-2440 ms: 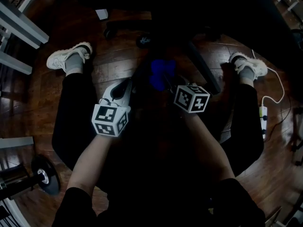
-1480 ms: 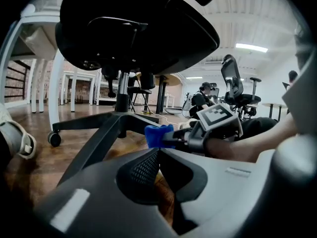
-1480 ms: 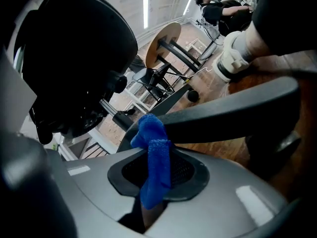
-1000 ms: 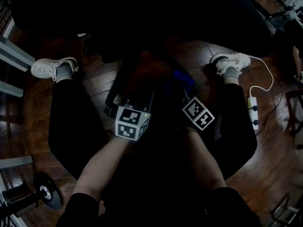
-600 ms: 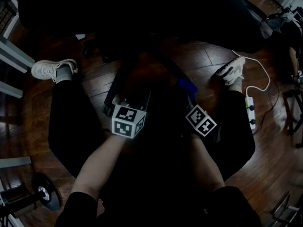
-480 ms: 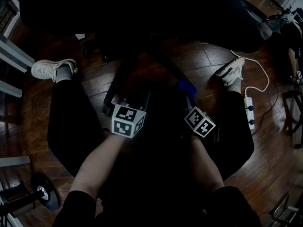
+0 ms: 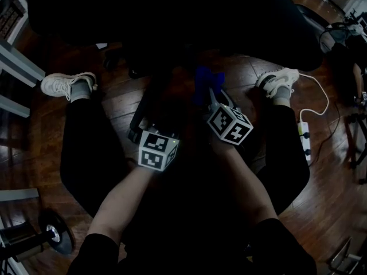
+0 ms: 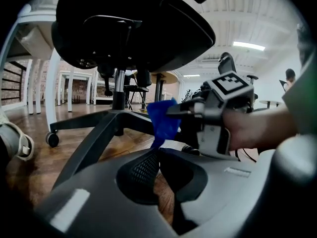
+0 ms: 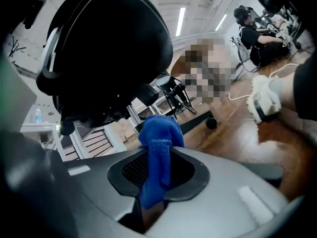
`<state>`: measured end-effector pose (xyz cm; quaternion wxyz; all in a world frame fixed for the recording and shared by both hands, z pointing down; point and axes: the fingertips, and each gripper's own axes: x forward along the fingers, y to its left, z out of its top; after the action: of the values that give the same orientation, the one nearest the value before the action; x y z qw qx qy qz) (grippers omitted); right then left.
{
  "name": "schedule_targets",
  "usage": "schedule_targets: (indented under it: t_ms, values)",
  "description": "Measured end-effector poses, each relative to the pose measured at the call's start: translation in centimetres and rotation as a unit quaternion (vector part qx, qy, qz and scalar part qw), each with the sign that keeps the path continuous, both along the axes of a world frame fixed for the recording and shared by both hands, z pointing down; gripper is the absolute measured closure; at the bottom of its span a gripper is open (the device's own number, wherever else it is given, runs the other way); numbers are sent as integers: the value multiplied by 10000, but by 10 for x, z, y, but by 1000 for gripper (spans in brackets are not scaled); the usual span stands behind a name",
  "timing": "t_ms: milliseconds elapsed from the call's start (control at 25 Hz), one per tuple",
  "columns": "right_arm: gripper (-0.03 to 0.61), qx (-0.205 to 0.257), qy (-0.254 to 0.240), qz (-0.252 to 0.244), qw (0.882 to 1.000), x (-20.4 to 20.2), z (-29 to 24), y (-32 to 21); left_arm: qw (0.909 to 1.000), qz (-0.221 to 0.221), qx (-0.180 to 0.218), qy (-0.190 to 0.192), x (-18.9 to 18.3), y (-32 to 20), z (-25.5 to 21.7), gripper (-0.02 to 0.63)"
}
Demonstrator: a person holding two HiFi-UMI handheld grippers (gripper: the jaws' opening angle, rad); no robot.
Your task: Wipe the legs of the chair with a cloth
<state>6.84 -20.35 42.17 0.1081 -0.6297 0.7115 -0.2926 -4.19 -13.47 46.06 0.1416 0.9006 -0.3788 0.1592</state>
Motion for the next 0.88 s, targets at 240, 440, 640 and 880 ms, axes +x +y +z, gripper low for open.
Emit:
schedule_targets:
  t_ms: [240,440,640,880]
  values:
    - [488,-247,482,-91,9985,-13,-16,-70,9998,-181,-88,79,-7,-7,5,609]
    - [488,-863,1877,-121,9784,-4,1,-74,9999,-116,-103,19,-5,-7,9,609]
    - [488,-1020,2313,-224,9673,13,12,-52,9999,-15,-108,-120,-3,-3,15,609]
    - [488,-1119,2409,-125,9640,42,19,-18,9998,87,-31,-170,3,3,14,609]
